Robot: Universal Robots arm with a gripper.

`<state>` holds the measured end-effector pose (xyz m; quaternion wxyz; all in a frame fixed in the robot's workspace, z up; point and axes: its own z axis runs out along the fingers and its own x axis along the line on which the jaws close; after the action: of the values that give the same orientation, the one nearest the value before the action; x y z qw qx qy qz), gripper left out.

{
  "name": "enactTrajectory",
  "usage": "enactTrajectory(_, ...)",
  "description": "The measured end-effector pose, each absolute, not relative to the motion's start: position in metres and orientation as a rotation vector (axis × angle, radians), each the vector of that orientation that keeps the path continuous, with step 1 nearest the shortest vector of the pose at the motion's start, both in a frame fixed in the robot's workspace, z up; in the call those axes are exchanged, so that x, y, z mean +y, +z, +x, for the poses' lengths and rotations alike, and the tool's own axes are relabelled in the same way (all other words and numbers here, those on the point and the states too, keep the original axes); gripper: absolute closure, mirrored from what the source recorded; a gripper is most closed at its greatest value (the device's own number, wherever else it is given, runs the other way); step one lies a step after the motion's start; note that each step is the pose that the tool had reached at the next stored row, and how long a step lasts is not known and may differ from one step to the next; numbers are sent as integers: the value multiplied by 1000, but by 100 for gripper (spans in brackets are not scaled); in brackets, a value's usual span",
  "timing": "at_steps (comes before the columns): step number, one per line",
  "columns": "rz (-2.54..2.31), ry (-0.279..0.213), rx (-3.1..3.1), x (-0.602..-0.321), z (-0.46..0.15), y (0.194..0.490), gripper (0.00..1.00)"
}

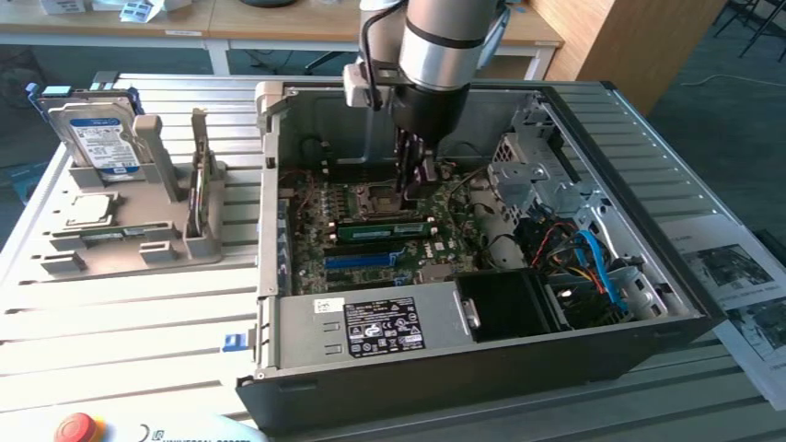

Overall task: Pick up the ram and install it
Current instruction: 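Insert the ram into the slot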

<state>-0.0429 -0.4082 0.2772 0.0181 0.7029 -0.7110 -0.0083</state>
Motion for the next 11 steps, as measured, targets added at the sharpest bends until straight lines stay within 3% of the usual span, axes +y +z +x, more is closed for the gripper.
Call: enactTrajectory(11,2183,-26,-2208,-408,-43,293,64)
